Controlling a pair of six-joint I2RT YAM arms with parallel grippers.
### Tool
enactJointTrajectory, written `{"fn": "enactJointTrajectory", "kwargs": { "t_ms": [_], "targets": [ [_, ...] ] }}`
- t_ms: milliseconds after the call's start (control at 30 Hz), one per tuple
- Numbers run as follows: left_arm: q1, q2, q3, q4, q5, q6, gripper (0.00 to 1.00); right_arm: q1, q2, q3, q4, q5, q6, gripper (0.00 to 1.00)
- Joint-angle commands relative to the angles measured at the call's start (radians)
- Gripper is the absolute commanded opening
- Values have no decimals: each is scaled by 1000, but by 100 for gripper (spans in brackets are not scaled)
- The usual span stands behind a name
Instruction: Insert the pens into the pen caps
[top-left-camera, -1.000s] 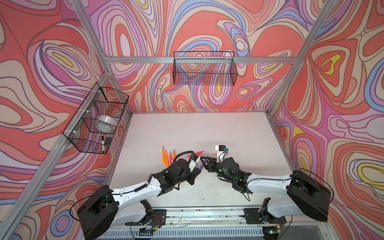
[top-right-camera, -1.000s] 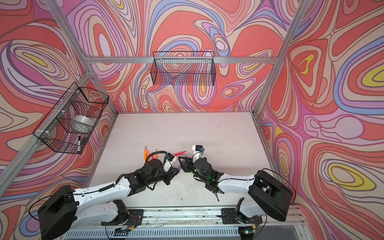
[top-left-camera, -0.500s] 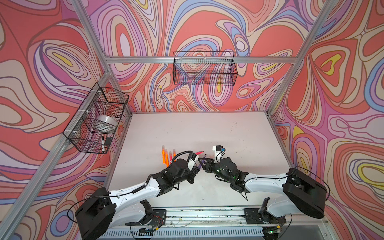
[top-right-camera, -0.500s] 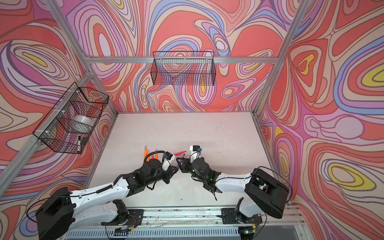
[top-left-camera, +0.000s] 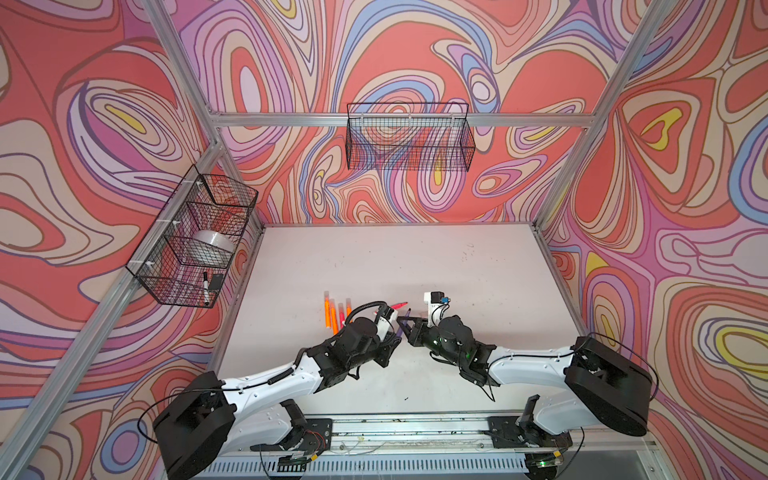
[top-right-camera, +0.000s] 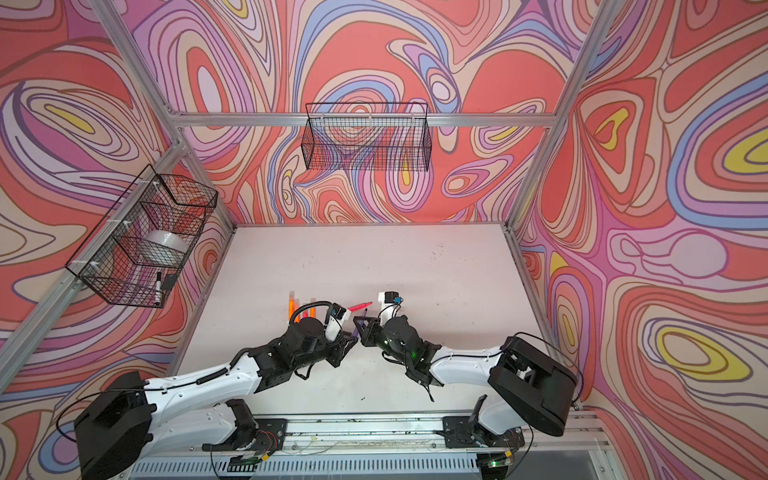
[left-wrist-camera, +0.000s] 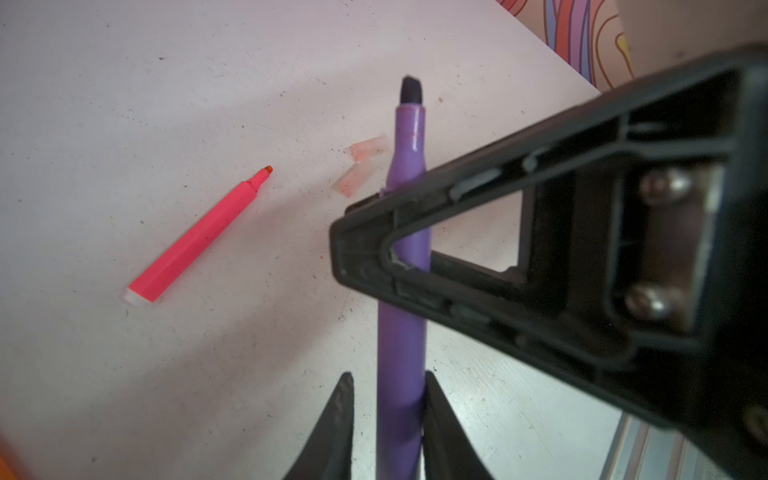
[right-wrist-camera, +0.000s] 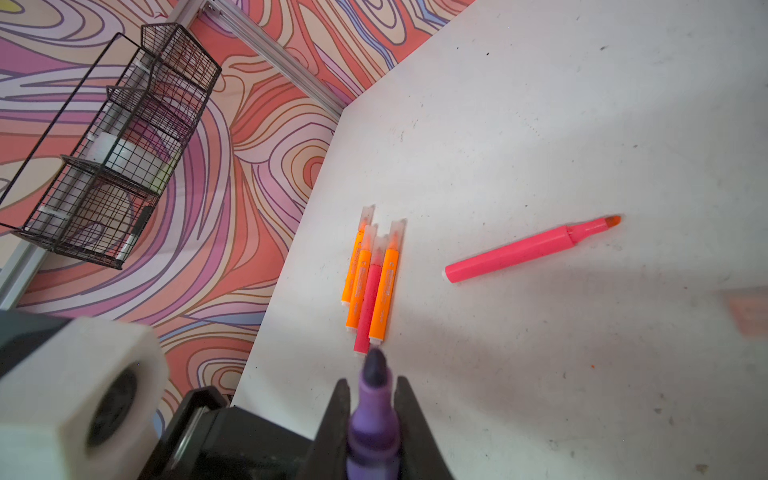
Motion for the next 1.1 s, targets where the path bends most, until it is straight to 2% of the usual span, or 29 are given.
{"fn": "enactJointTrajectory", "kwargs": {
  "t_ms": [0, 233, 367, 433, 600, 667, 767, 800, 900, 1067],
  "targets": [
    [-4, 18, 24, 33, -34, -8, 32, 16, 18, 26, 14, -13, 3, 0],
    [-4, 35, 36, 53, -37, 1, 31, 26, 47, 35, 34, -20, 12, 0],
    [-5, 39, 36, 60, -41, 5, 25, 32, 58, 38, 47, -28, 15, 0],
    [-4, 40, 35, 68, -44, 6, 22, 34, 59, 38, 48, -29, 16, 0],
    [-5, 49, 36, 83, -45, 4, 2, 35, 59, 35, 58, -33, 21, 1],
    [-5, 53, 37, 80, -58, -2, 0, 35, 55, 33, 59, -31, 18, 12],
    [-5, 56, 36, 69, -93, -16, 0, 36, 34, 18, 48, -9, 12, 43],
    [-3, 58, 36, 63, -112, -21, 0, 36, 19, 12, 34, 3, 8, 49],
    [11, 55, 30, 38, -164, -51, 0, 34, -40, -7, -39, 61, 3, 59],
    [103, 13, -38, 27, -210, -143, 0, 34, -156, -46, -217, 199, 14, 62]
  ]
}}
